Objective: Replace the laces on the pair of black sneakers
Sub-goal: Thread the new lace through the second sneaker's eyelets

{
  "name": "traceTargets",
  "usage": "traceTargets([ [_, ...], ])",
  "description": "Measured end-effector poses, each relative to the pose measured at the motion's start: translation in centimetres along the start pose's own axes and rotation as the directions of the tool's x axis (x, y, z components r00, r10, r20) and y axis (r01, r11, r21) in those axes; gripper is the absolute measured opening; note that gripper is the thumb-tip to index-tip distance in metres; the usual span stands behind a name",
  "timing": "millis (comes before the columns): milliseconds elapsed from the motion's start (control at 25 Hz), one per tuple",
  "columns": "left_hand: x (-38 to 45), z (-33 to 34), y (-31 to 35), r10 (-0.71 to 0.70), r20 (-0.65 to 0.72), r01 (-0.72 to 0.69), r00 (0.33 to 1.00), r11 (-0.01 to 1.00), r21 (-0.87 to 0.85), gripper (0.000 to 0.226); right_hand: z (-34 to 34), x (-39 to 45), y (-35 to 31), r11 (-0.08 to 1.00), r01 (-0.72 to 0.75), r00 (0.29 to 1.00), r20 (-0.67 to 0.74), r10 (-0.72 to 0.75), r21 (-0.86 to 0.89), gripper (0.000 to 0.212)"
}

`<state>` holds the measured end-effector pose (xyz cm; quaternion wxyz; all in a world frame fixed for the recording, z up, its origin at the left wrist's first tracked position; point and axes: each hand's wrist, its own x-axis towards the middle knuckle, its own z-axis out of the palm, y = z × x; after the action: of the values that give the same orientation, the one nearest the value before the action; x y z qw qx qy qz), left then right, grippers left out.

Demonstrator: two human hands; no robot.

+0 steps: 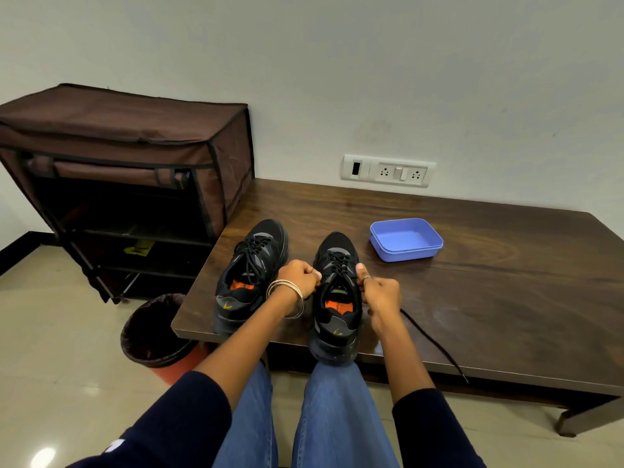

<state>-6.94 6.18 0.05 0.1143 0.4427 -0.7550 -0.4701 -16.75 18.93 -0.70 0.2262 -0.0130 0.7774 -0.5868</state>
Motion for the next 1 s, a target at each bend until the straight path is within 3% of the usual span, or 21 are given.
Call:
traceTargets([
  [240, -0.6, -0.4, 0.0, 0.009, 0.054, 0.013, 0.999, 0.924, -0.382, 0.019, 0.7, -0.3, -1.2, 0.949, -0.163, 0.985, -0.01, 0.172, 0.271, 0.004],
  [320, -0.9, -0.8, 0.1, 0.023, 0.111, 0.029, 0.994, 0.893, -0.448, 0.019, 0.8, -0.5, -1.2, 0.944, -0.118, 0.992, -0.013, 0.128, 0.308, 0.008],
  [400, -1.3, -1.1, 1.0, 0.044, 0.16, 0.034, 0.986, 0.89, -0.454, 0.018, 0.9, -0.6, -1.4, 0.955, 0.019, 0.999, -0.049, -0.004, 0.296, 0.018],
  [520, -1.5, -1.4, 2.9, 0.135, 0.186, -0.06, 0.973, 0.93, -0.361, 0.011, 0.7, -0.7, -1.9, 0.939, 0.341, 0.94, 0.001, -0.341, -0.042, 0.019],
  [560, -1.6, -1.5, 3.5, 0.175, 0.188, -0.115, 0.966, 0.949, -0.294, 0.008, 0.7, -0.8, -2.2, 0.869, 0.449, 0.893, 0.094, -0.439, -0.209, 0.022],
  [640, -1.4, -1.6, 4.6, 0.266, 0.187, -0.237, 0.946, 0.958, -0.163, 0.014, 0.4, -1.3, -2.8, 0.597, 0.614, 0.786, 0.327, -0.525, -0.517, 0.033],
  [680, -1.3, -1.7, 5.0, 0.304, 0.194, -0.287, 0.933, 0.951, -0.112, 0.017, 0.2, -1.5, -3.1, 0.49, 0.654, 0.75, 0.414, -0.515, -0.576, 0.033],
  [720, -1.4, -1.9, 5.3, 0.329, 0.204, -0.318, 0.922, 0.944, -0.086, 0.019, -0.1, -1.5, -3.2, 0.461, 0.684, 0.726, 0.468, -0.503, -0.565, 0.03],
  [800, -1.1, -2.3, 5.3, 0.326, 0.223, -0.301, 0.919, 0.944, -0.137, 0.018, -0.6, -1.0, -3.0, 0.544, 0.707, 0.704, 0.519, -0.484, -0.452, 0.018],
  [880, -0.8, -2.4, 5.0, 0.329, 0.225, -0.297, 0.917, 0.941, -0.164, 0.021, -0.8, -0.4, -2.3, 0.622, 0.671, 0.735, 0.475, -0.484, -0.404, 0.014],
  [1000, -0.2, -2.7, 4.7, 0.488, 0.291, -0.544, 0.823, 0.825, 0.153, 0.039, -0.7, 0.0, -1.8, 0.754, 0.611, 0.766, 0.421, -0.485, -0.243, 0.018],
])
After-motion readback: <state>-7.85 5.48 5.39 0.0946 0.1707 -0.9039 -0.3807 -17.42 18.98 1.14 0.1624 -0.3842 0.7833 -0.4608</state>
